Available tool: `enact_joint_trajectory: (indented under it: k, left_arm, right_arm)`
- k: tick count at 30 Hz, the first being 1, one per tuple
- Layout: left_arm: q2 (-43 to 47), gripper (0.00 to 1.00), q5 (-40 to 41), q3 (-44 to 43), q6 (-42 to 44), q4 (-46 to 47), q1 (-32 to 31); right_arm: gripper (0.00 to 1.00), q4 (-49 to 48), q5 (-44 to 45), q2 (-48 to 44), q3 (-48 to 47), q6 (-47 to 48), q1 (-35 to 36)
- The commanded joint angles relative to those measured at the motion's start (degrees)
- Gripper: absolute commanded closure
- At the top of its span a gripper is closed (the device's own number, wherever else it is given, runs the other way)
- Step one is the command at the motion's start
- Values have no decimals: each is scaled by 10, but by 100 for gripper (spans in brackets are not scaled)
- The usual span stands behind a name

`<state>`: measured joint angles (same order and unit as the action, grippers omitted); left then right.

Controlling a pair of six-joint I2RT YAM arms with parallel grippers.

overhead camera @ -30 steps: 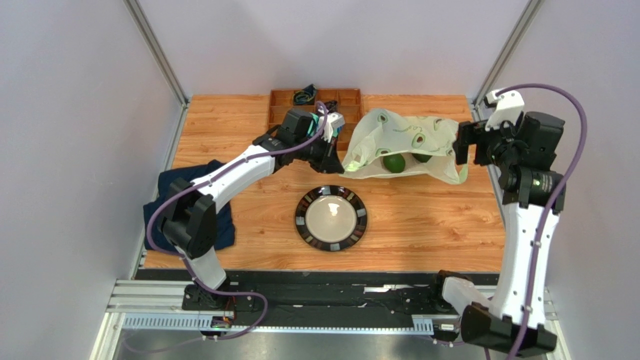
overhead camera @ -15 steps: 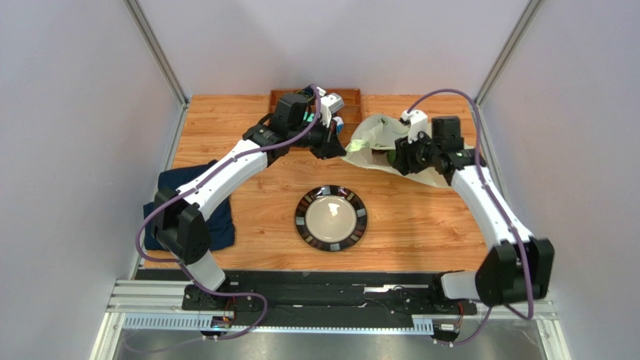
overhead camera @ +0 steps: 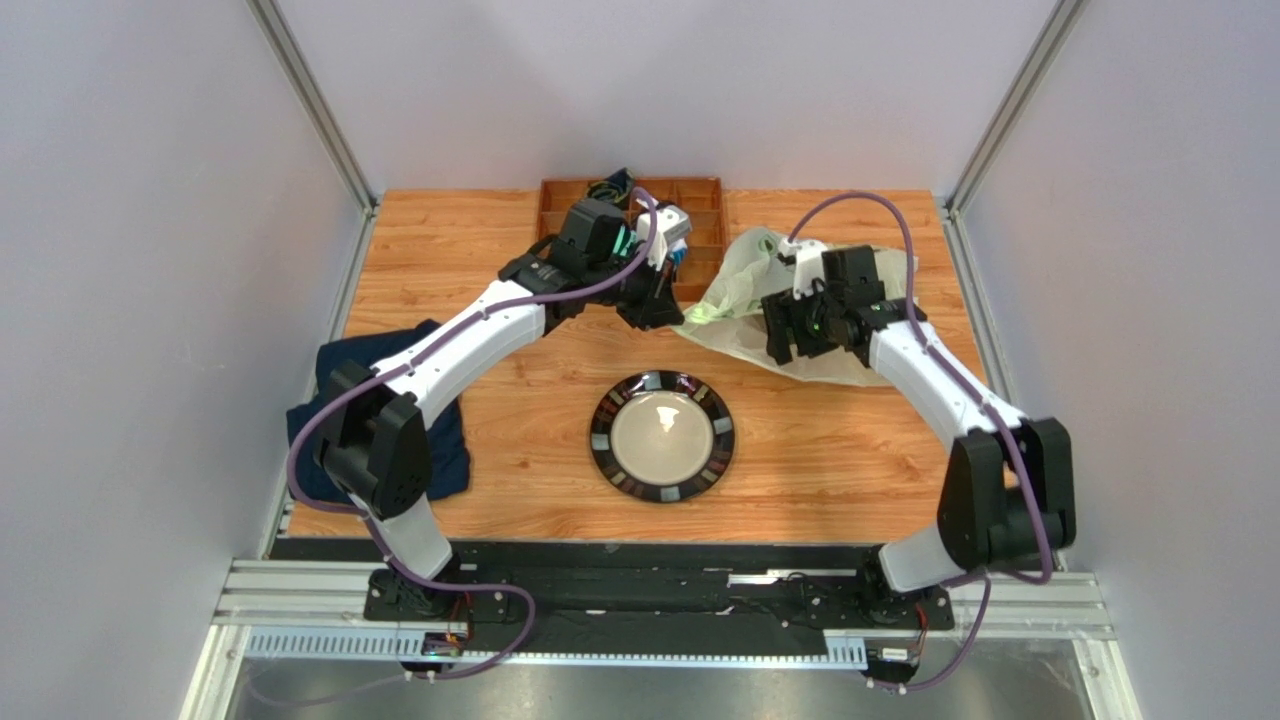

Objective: Take the fake fruits out of the plastic bag
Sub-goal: Take out the fake fruit from the plastic bag.

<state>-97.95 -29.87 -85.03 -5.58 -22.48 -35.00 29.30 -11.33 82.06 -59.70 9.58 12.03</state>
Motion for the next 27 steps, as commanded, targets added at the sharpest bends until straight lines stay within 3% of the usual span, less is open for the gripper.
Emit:
enact_joint_trajectory:
  k: [1,3,12,20,22,23,27]
  left_arm:
    - [3,100,-4,9,19,6,2]
    - [9,100,-9,14,23,4,2]
    - [29,100,-4,42,39,2,2]
    - [14,100,2,32,36,3,1]
    - [7,100,6,28,37,2,1]
    - [6,100,9,27,36,2,2]
    - [-7,100,15,20,36,2,2]
  right_arm:
    - [19,-55,83,89,-82,-26,-4]
    - [12,-54,97,134,-123,-42,-7]
    - [12,-39,112,264,-234,-58,-14]
    - [14,-39,164,300,-218,-42,-14]
    - [28,-50,174,303,-211,-34,-14]
    - [41,-51,174,301,-212,-27,-14]
    - [66,-12,131,249,-236,-8,-15]
